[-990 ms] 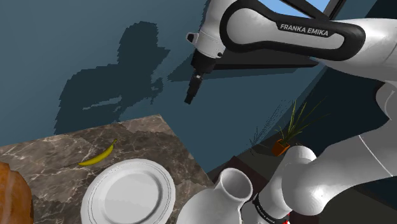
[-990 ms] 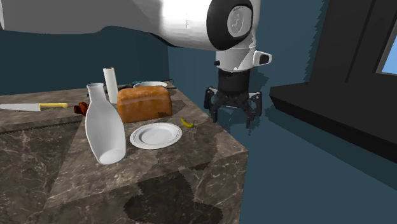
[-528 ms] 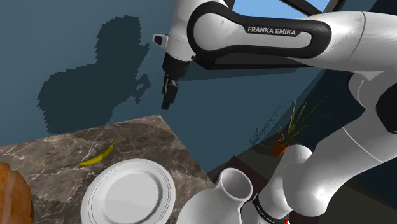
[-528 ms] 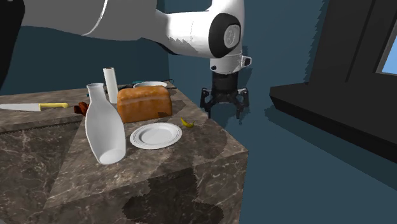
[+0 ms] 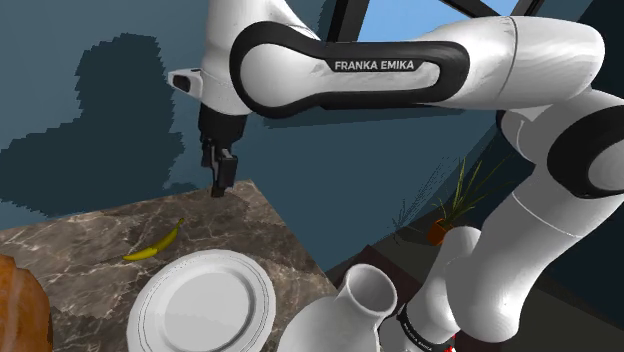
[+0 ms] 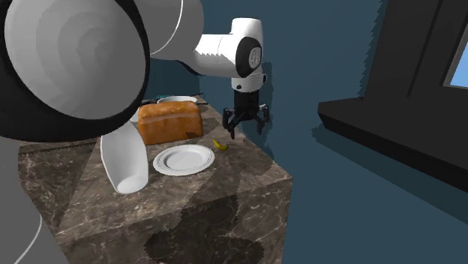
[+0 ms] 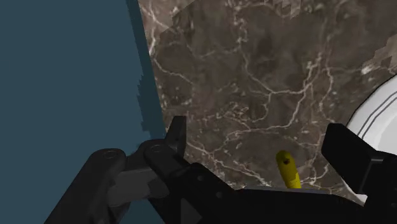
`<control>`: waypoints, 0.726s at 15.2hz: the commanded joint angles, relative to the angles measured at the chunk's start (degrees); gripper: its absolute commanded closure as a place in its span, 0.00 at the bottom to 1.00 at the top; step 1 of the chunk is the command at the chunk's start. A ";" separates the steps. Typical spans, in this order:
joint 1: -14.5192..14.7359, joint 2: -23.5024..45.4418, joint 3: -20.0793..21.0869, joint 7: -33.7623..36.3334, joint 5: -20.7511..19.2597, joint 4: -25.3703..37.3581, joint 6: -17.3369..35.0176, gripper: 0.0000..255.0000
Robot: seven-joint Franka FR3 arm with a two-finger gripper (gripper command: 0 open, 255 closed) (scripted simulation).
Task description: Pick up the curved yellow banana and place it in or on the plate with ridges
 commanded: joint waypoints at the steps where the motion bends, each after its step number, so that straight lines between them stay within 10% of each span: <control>1: 1.27 2.50 1.27 -2.27 -0.70 1.90 0.34 0.00; 11: 6.39 11.45 6.16 -10.49 -4.43 6.51 3.21 0.00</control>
